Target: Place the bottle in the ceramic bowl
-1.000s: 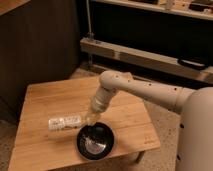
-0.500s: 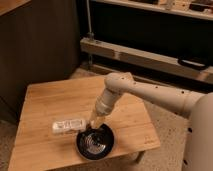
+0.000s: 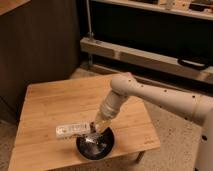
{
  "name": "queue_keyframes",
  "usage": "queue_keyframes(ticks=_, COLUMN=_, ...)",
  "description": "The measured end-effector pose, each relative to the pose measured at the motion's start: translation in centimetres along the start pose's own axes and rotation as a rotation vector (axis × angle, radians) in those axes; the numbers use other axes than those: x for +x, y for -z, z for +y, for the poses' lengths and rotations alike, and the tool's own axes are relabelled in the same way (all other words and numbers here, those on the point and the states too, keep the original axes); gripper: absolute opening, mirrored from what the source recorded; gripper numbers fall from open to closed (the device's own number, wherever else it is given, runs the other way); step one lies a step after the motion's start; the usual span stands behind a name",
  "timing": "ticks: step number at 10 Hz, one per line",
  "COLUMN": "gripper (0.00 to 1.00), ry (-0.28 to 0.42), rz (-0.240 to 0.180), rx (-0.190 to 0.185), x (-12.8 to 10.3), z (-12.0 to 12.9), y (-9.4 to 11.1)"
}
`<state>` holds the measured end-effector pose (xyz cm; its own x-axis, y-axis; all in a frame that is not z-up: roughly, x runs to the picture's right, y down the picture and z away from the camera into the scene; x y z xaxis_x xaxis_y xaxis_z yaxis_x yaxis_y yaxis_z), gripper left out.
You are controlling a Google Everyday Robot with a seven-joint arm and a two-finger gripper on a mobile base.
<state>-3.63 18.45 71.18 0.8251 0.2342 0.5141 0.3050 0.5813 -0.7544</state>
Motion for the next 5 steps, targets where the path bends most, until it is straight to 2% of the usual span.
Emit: queue_keyframes(ticks=5, gripper=0.00, ry=-0.006, rz=0.015, rx=-0.027, x=1.2, z=3.0, y=-0.5)
